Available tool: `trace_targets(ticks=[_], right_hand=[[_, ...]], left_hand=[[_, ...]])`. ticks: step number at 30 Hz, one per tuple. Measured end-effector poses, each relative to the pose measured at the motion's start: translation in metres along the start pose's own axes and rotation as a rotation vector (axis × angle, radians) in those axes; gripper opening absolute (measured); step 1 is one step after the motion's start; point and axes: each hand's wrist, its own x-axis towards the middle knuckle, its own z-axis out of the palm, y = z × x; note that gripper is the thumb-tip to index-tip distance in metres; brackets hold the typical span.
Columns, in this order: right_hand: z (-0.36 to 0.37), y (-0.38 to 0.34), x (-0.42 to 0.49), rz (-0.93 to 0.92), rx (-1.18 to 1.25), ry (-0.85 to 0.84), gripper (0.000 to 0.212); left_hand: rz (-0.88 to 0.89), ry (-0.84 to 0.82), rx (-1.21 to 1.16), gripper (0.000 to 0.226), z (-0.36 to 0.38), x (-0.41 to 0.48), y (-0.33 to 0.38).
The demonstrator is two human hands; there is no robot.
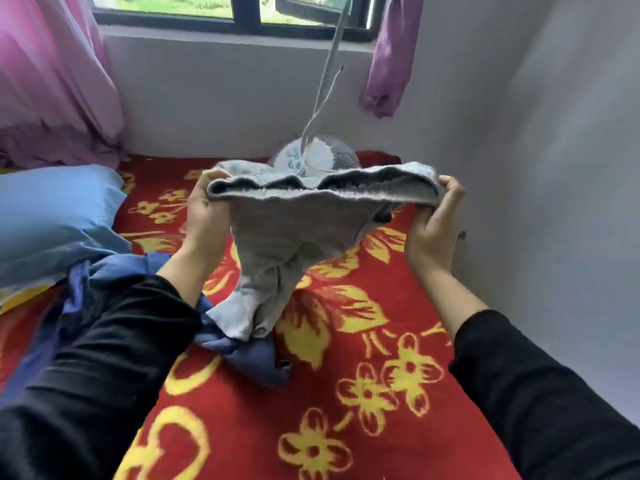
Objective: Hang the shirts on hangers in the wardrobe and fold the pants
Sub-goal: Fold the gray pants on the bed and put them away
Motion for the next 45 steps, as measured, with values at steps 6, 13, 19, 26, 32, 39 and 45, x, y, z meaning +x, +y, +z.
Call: trace_targets(ticks=[6, 13, 19, 26, 32, 39, 45], right_hand=[[-0.056, 0.100, -0.125, 0.437, -0.520, -0.789, 0.060], [-0.115, 0.160, -0.222, 0.321, -0.870, -1.370, 0.060], [-0.121, 0.176, -0.227, -0.097, -1.027, -1.364, 0.041], [-0.150, 0.207, -0.315, -0.080, -0.982, -1.718, 0.022], [-0.142, 0.219, -0.338, -0.032, -0.928, -1.738, 0.016], [-0.120, 0.241, -0.387, -0.043, -0.933, -1.701, 0.055], [-0.109, 0.249, -0.405, -0.245, -1.017, -1.634, 0.030]], left_hand=[[-0.616, -0.298, 0.464, 0.017, -0.058, -0.177, -0.123], [-1.135, -0.254, 0.424, 0.023, -0.064, -0.305, -0.145], [-0.979, -0.115, 0.561, 0.026, -0.063, -0.331, -0.157], [-1.236, -0.338, 0.673, 0.036, -0.077, -0.417, -0.183], [-1.170, -0.388, 0.775, 0.054, -0.072, -0.440, -0.202], [-1.101, -0.410, 0.882, 0.052, -0.070, -0.460, -0.217], [-1.078, -0.465, 0.907, 0.054, -0.091, -0.461, -0.226]])
